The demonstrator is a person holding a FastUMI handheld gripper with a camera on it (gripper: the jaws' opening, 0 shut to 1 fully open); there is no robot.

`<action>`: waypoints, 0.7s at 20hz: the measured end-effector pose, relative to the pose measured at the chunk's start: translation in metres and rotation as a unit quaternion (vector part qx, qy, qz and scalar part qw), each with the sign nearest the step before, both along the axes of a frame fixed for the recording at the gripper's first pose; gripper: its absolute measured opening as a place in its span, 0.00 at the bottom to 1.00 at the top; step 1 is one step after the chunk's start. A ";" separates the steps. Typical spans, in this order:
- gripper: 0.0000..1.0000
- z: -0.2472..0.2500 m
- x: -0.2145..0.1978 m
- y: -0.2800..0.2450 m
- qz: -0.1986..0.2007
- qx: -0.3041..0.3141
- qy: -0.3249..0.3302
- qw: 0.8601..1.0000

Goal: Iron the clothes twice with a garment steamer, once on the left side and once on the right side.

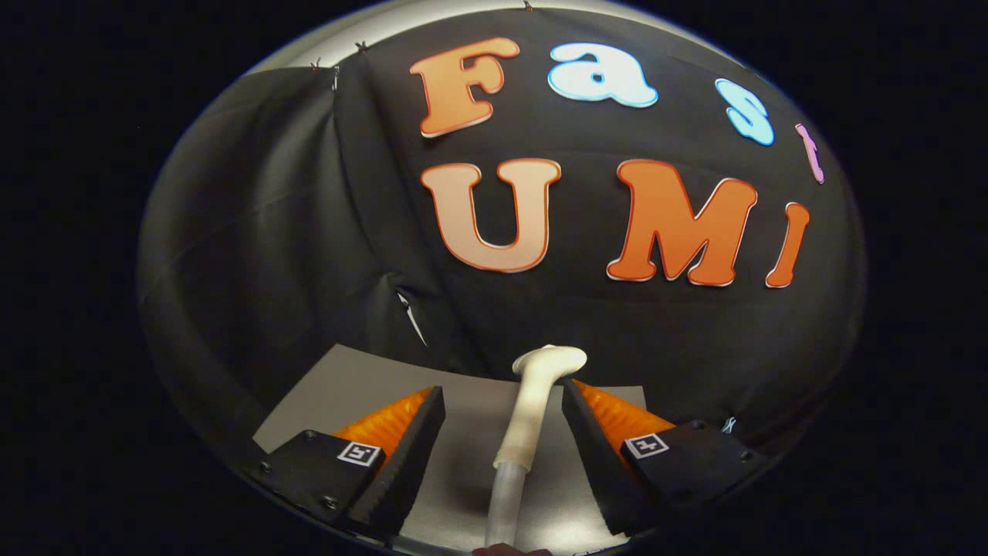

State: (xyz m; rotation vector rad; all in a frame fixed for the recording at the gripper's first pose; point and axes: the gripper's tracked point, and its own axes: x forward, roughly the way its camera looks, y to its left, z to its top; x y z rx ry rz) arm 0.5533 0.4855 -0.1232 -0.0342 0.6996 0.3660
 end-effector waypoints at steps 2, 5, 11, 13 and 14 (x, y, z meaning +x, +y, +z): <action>0.99 -0.035 0.018 -0.009 -0.018 -0.025 0.024 0.999; 0.99 -0.071 0.029 -0.008 -0.030 -0.031 0.069 0.997; 0.96 -0.105 0.019 -0.006 -0.040 -0.034 0.131 0.990; 0.83 -0.104 0.021 -0.011 -0.054 -0.031 0.127 0.990; 0.74 -0.104 0.020 -0.011 -0.049 -0.026 0.130 0.990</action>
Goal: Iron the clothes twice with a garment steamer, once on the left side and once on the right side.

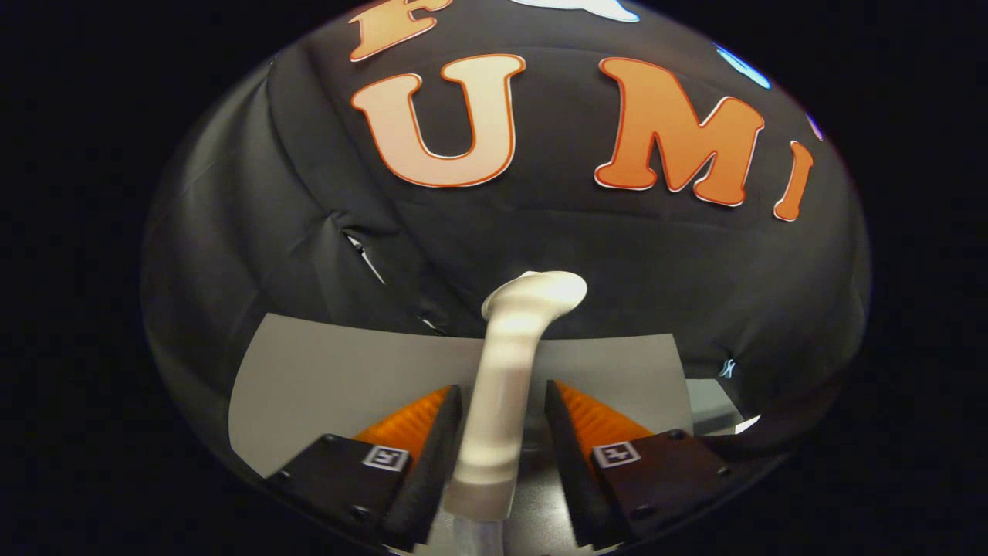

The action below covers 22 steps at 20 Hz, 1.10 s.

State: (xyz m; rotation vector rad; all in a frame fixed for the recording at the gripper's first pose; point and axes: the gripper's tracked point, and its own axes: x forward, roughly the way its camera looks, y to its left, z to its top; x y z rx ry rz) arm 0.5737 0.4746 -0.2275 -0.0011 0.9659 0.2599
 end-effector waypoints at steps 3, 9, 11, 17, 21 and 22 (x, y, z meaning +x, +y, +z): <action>0.46 0.000 0.001 -0.007 -0.004 0.009 0.000 1.000; 0.39 0.039 -0.021 -0.007 0.025 0.036 -0.061 0.997; 0.39 0.067 -0.030 -0.002 0.046 0.042 -0.110 0.992; 0.39 0.131 -0.101 0.010 0.097 0.070 -0.175 0.977; 0.39 0.164 -0.157 0.008 0.122 0.112 -0.199 0.966; 0.39 0.173 -0.170 0.006 0.128 0.115 -0.212 0.962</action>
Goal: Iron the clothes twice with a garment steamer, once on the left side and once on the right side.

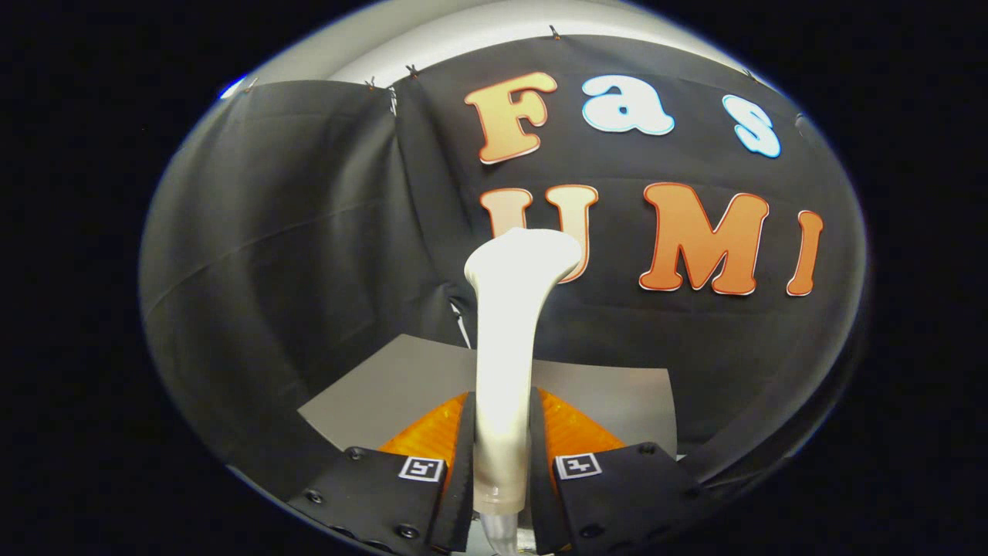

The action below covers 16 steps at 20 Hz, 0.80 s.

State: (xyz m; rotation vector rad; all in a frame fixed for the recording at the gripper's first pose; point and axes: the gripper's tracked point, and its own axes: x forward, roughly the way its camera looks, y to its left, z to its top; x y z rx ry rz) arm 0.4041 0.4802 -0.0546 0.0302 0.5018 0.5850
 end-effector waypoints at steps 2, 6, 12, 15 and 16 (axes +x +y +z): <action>0.39 0.021 -0.029 -0.008 0.006 0.012 -0.035 0.999; 0.39 0.055 -0.084 -0.030 0.012 0.036 -0.092 0.995; 0.38 0.105 -0.170 -0.095 -0.001 0.063 -0.164 0.984; 0.38 0.121 -0.213 -0.135 -0.005 0.062 -0.191 0.980; 0.38 0.127 -0.227 -0.150 -0.007 0.067 -0.196 0.978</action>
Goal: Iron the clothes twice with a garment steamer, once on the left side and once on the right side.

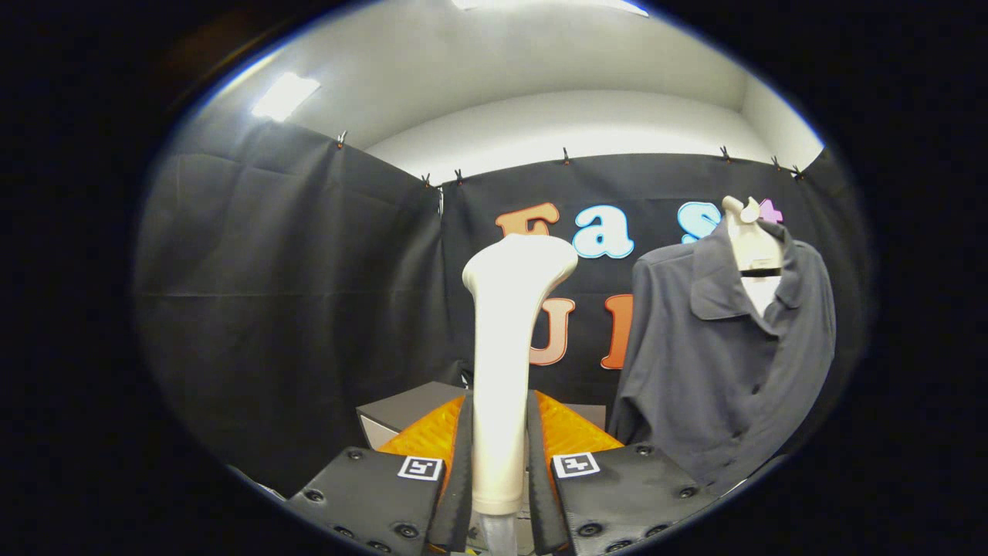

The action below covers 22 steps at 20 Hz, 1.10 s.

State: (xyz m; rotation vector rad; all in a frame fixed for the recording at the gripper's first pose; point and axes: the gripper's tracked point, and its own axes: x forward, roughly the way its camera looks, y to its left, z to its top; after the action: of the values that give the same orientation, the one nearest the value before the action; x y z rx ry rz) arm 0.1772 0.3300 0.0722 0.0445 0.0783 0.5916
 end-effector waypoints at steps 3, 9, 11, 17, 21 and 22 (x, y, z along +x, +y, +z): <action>0.38 0.013 -0.042 -0.046 -0.009 0.009 -0.009 1.000; 0.38 0.033 -0.090 -0.152 -0.032 0.018 -0.034 0.999; 0.38 0.034 -0.099 -0.191 -0.047 0.016 -0.041 0.998; 0.38 0.009 -0.113 -0.293 -0.074 0.031 -0.030 0.996; 0.38 -0.029 -0.113 -0.334 -0.069 0.031 -0.024 0.997; 0.38 -0.038 -0.112 -0.337 -0.066 0.032 -0.022 0.997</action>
State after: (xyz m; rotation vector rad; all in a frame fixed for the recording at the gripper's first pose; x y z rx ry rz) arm 0.0650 -0.0072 0.0343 0.0973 0.0127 0.4625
